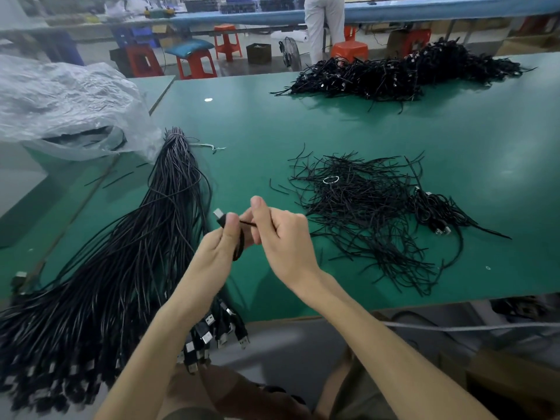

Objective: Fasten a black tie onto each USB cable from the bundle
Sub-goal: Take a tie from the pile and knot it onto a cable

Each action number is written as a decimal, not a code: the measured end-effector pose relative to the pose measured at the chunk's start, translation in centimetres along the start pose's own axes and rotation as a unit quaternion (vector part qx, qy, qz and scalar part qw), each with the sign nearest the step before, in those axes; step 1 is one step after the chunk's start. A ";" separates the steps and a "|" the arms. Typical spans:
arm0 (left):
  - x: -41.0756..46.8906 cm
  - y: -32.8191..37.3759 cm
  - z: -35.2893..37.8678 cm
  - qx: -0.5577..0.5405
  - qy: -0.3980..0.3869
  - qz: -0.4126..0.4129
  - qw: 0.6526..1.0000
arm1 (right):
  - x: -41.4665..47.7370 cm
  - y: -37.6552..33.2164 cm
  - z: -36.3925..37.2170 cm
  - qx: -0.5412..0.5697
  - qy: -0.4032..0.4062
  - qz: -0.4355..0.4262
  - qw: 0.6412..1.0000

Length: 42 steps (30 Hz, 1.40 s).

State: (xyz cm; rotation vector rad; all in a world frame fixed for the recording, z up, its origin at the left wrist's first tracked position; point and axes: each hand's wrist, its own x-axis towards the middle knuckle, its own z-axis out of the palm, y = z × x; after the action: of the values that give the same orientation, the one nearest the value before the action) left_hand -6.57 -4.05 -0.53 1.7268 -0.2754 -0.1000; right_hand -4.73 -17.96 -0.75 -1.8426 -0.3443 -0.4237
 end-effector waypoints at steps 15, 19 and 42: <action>0.6 1.2 -0.1 -0.554 0.050 -0.053 0.830 | -2.9 0.8 -0.5 -0.142 -0.120 -0.035 0.982; 1.0 1.2 -0.1 -0.482 0.068 -0.057 0.872 | -2.7 -0.2 -0.9 -0.296 -0.160 -0.056 0.940; 0.3 3.3 -1.3 -0.222 -0.142 -0.035 0.964 | -2.4 -0.9 -2.0 0.136 -0.082 0.099 0.982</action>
State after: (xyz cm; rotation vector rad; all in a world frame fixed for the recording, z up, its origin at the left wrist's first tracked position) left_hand -6.35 -3.32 2.93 1.2712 -0.3708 -0.4323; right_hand -7.53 -19.69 -0.52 -1.6269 -0.3092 -0.0817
